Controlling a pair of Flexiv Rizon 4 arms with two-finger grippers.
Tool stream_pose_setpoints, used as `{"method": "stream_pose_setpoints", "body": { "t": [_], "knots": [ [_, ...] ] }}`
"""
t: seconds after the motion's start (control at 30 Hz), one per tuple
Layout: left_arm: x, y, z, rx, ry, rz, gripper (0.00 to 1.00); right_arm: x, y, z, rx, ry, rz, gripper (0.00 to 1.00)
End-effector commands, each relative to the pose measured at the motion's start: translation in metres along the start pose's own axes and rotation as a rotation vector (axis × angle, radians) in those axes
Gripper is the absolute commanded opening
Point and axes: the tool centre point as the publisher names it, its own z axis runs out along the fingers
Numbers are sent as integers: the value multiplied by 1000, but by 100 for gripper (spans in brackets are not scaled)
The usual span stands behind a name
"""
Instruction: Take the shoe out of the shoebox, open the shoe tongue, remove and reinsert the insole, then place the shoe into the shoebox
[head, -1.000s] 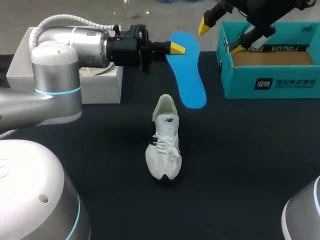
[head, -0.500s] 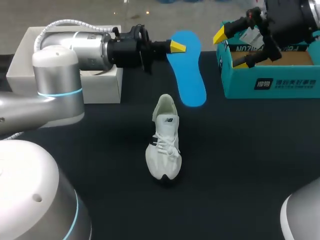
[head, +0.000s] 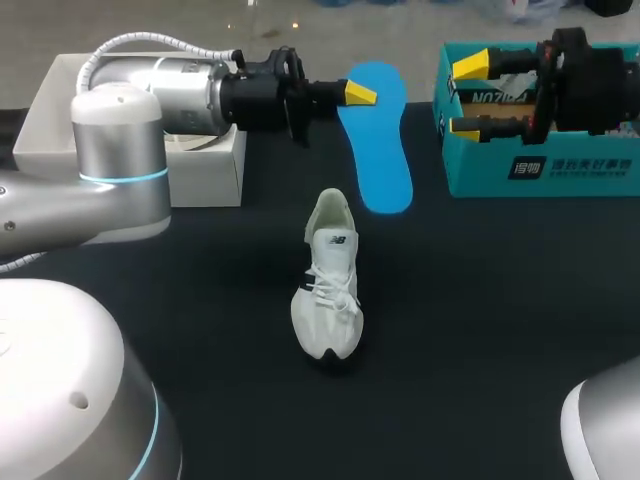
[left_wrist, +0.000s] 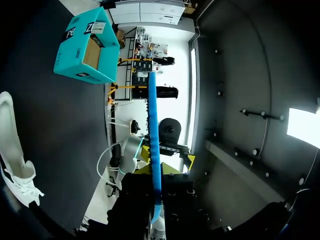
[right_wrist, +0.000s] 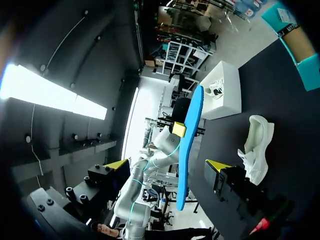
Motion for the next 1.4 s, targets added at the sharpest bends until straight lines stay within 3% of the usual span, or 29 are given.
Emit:
{"method": "stream_pose_setpoints", "body": {
  "t": [0.03, 0.4, 0.93, 1.03, 1.07, 1.4],
  "knots": [
    [0, -1, -1, -3, -5, -4, 0, -3, 1, 2, 15, 286, -31, 100],
    [2, 3, -3, -15, -18, -14, 0, 0, 0, -4, 93, 94, -41, 100],
    [12, -1, -7, -11, -50, 16, 0, -14, -11, -6, 126, 10, -7, 100],
    [16, -2, -4, -62, -87, 62, 0, -14, -11, -6, 115, 12, 0, 100],
    [18, -2, -3, -110, -46, 104, 0, -14, -11, -6, 115, 12, 0, 100],
    [18, -2, -3, -110, -46, 104, 0, -14, -11, -6, 115, 12, 0, 100]
  ]
}}
